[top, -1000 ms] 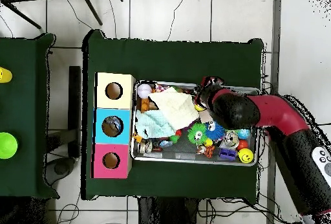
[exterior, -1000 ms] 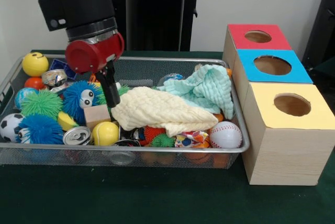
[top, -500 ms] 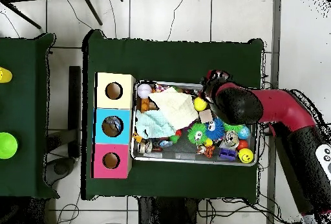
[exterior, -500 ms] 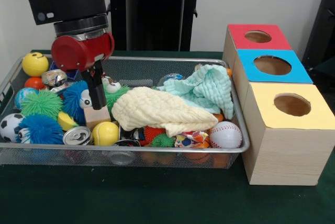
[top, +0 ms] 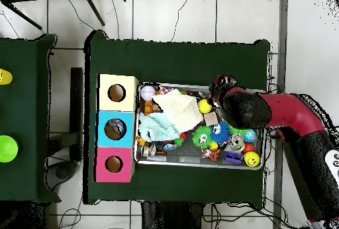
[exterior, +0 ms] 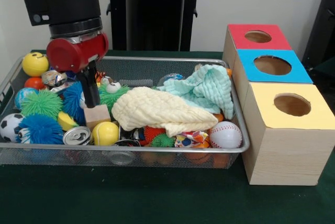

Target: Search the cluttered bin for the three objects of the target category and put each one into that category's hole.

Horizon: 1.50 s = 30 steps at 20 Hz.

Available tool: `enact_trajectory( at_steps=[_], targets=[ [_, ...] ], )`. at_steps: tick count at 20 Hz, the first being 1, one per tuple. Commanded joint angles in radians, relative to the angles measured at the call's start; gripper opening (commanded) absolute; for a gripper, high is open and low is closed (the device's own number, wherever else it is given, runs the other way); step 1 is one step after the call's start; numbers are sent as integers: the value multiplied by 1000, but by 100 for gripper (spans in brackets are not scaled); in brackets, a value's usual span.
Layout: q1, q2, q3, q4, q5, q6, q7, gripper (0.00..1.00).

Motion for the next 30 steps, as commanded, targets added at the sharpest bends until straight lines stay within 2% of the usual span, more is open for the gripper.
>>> enact_trajectory(
  at_steps=[1, 4, 6, 11, 15, 18, 22, 24, 26, 27, 30],
  targets=[
    [8, -30, -84, 54, 21, 271, -47, 0],
    [4, -61, -89, 84, 33, 366, -77, 0],
    [5, -74, -88, 98, 39, 393, -62, 0],
    [-3, -65, -63, 147, 59, 386, -3, 0],
    [1, -6, -47, 175, 66, 327, 29, 0],
    [5, 81, -31, 183, 62, 237, 35, 0],
    [12, 159, -11, 189, 47, 131, 33, 0],
    [28, 168, -22, 187, 49, 108, 71, 0],
    [27, 174, -16, 193, 54, 103, 62, 0],
    [25, 178, -11, 196, 59, 101, 43, 100],
    [26, 172, -5, 198, 74, 143, 22, 100]
  ],
)
